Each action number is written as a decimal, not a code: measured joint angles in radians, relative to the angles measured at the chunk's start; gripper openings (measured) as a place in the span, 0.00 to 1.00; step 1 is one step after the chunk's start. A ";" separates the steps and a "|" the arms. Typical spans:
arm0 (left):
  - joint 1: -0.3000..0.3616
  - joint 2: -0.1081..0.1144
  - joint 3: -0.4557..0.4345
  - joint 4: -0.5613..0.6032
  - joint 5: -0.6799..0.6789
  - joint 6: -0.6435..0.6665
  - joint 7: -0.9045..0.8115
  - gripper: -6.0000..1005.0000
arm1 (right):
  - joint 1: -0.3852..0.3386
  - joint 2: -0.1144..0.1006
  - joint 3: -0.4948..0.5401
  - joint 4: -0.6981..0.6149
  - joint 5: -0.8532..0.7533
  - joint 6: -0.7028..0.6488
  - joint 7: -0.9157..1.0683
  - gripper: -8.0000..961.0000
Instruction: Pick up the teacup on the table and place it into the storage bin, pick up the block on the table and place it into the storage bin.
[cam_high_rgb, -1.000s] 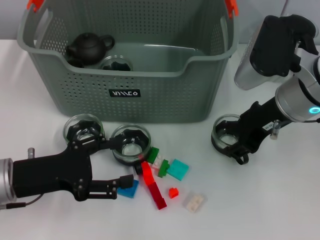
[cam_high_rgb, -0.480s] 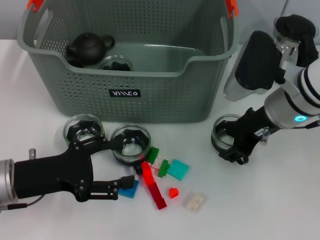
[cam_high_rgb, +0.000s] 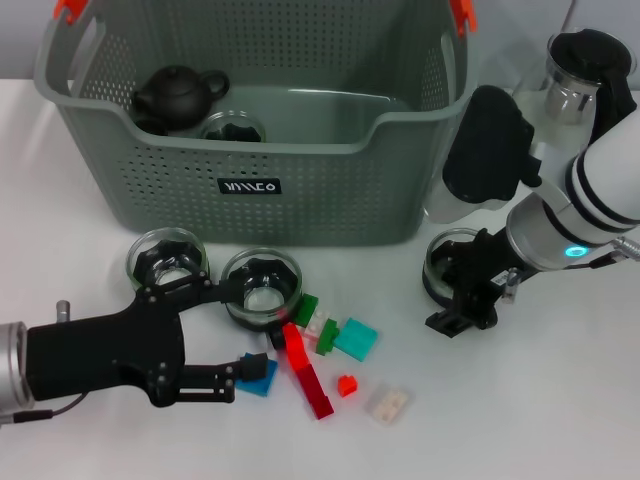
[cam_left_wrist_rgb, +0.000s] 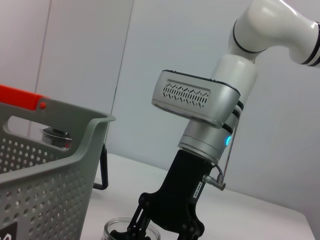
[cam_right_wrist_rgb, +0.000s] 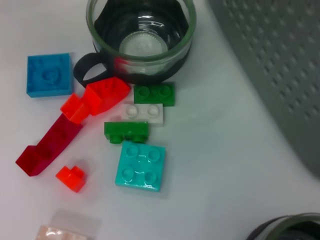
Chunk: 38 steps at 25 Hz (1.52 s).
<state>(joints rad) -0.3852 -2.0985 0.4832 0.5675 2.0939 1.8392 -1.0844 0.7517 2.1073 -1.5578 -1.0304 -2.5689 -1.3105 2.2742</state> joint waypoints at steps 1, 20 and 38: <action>0.000 0.000 0.000 0.000 0.000 0.000 0.000 0.94 | 0.000 0.000 0.000 0.000 0.000 0.000 0.000 0.69; 0.004 -0.002 -0.002 -0.003 0.002 0.000 0.010 0.94 | 0.007 -0.002 -0.049 0.009 0.038 -0.005 0.009 0.53; 0.006 -0.002 -0.002 -0.003 0.004 0.000 0.014 0.94 | -0.002 -0.008 -0.036 -0.027 0.043 -0.039 0.007 0.07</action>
<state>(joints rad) -0.3788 -2.1000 0.4808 0.5645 2.0981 1.8393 -1.0707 0.7501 2.0997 -1.5940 -1.0572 -2.5255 -1.3495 2.2810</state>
